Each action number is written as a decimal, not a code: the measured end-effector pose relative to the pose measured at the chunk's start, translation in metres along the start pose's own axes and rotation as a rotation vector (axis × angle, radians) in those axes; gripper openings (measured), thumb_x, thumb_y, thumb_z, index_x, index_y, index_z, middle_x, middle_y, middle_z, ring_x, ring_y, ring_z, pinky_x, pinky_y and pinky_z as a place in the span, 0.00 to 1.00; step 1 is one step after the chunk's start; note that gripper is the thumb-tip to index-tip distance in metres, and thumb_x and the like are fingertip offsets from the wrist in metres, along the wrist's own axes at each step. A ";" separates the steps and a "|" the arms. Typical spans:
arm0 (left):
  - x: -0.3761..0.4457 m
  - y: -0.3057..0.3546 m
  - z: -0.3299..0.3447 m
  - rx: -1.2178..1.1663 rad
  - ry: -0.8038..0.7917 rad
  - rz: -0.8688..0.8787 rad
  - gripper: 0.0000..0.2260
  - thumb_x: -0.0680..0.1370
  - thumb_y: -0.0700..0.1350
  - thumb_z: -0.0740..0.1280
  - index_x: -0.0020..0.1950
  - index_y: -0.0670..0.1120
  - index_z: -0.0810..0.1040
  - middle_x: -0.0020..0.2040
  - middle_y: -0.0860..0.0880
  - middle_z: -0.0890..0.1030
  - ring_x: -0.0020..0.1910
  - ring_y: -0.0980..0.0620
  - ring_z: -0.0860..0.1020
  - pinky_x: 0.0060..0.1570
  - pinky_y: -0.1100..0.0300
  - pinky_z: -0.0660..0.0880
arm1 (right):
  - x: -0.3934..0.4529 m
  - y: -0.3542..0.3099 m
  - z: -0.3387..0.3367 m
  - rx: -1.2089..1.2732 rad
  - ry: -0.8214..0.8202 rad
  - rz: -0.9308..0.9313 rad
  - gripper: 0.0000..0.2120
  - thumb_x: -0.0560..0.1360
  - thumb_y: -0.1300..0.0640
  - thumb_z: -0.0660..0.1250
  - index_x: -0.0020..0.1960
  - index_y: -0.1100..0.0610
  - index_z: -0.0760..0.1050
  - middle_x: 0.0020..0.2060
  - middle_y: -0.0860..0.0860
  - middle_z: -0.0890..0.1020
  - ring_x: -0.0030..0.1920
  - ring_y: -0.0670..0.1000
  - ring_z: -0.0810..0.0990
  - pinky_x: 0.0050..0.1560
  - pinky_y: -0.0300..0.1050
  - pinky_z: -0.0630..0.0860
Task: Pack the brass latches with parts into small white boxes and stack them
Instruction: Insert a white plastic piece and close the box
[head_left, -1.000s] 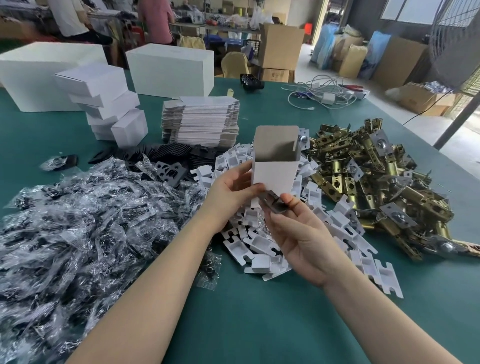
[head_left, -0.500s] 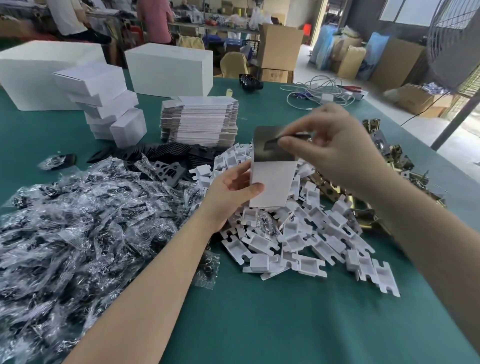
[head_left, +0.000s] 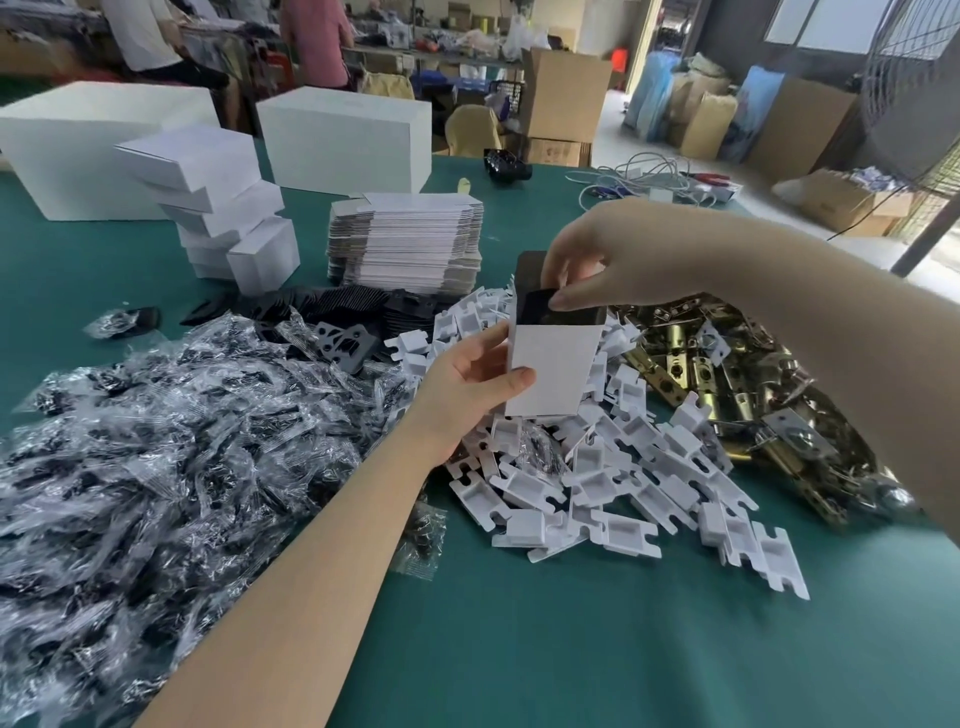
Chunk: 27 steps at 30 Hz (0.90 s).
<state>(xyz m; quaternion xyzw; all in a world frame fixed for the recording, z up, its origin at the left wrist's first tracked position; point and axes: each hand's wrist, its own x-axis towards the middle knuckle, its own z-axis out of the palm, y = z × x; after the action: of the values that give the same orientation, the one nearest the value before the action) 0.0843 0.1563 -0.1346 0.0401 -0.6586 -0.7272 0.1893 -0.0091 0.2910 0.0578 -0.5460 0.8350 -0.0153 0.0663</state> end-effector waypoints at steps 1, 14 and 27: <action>0.000 -0.001 0.000 -0.001 0.005 -0.004 0.24 0.72 0.42 0.75 0.67 0.53 0.77 0.58 0.52 0.85 0.56 0.53 0.83 0.57 0.48 0.80 | 0.002 0.000 -0.002 -0.003 -0.026 0.002 0.06 0.77 0.47 0.69 0.44 0.38 0.73 0.40 0.35 0.79 0.44 0.36 0.76 0.44 0.40 0.70; -0.002 0.006 0.006 0.017 0.037 0.032 0.29 0.74 0.48 0.73 0.74 0.48 0.72 0.59 0.51 0.84 0.57 0.51 0.82 0.48 0.58 0.81 | 0.008 0.011 -0.001 0.059 -0.058 0.006 0.05 0.78 0.46 0.67 0.45 0.37 0.73 0.43 0.34 0.79 0.47 0.37 0.77 0.47 0.40 0.71; -0.001 0.015 0.007 0.006 0.081 0.091 0.19 0.80 0.38 0.67 0.71 0.49 0.74 0.57 0.51 0.85 0.54 0.56 0.83 0.48 0.63 0.79 | 0.016 0.034 0.015 0.267 -0.145 0.096 0.04 0.80 0.46 0.64 0.49 0.37 0.77 0.46 0.38 0.82 0.44 0.36 0.79 0.45 0.33 0.73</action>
<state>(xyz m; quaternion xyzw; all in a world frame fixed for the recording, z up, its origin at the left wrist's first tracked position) 0.0863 0.1619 -0.1195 0.0401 -0.6538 -0.7135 0.2486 -0.0442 0.2904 0.0383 -0.4914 0.8437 -0.0837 0.1991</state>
